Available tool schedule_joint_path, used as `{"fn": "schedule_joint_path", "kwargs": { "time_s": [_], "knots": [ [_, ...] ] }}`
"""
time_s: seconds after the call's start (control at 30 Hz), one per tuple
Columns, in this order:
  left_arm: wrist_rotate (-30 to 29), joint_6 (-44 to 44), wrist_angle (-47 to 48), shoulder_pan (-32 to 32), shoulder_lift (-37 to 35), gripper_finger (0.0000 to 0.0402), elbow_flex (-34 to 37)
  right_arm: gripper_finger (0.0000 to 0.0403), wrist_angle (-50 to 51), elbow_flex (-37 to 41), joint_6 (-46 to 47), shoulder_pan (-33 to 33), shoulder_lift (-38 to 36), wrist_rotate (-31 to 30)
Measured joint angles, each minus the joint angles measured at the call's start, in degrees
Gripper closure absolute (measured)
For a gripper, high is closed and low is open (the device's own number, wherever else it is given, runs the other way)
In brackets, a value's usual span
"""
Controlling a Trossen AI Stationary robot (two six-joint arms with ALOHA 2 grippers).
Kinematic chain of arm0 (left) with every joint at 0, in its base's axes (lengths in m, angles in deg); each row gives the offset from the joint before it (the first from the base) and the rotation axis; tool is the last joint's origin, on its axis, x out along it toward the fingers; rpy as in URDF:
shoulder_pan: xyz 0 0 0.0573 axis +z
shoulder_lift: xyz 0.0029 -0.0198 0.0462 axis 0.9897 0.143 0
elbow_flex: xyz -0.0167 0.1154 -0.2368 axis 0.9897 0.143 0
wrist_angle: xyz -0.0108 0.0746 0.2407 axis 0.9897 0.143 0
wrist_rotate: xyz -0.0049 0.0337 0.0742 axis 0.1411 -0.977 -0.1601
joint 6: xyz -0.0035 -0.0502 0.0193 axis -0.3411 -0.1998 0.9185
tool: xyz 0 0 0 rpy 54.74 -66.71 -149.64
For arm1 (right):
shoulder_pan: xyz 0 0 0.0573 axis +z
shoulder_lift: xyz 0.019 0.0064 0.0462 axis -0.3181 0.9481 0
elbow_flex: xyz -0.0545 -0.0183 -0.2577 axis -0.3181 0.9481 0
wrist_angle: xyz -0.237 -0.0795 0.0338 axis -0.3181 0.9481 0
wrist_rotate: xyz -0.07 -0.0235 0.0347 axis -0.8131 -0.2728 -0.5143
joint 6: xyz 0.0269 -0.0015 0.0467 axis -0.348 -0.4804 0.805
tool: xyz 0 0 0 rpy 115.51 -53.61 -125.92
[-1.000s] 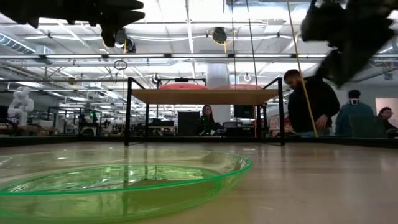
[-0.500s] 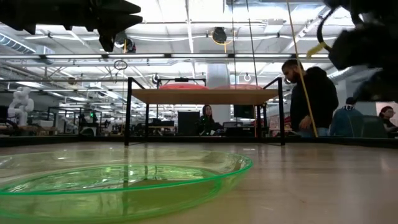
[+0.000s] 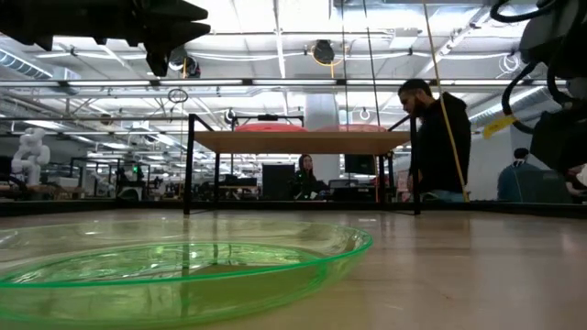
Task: Place and stack plates onto a shelf
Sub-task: Stack the right green plate on top of the pink plate
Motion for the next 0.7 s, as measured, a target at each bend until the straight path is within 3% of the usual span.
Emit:
{"fn": "schedule_joint_path", "kwargs": {
  "time_s": [0.17, 0.43, 0.7],
  "knots": [
    [0.01, -0.07, 0.03, 0.0, 0.0, 0.0291, 0.02, 0.0291, -3.24, 1.4, 1.33, 0.18, 0.01, -0.62],
    [0.0, 0.13, 0.04, 0.0, 0.0, 0.0291, 0.02, 0.0393, -3.89, 1.52, 0.45, 0.18, 0.12, -1.35],
    [0.0, 0.45, 0.04, 0.0, 0.0, 0.0291, 0.02, 0.0401, -11.8, 1.6, -1.14, -2.12, 0.14, -3.74]
  ]
}}
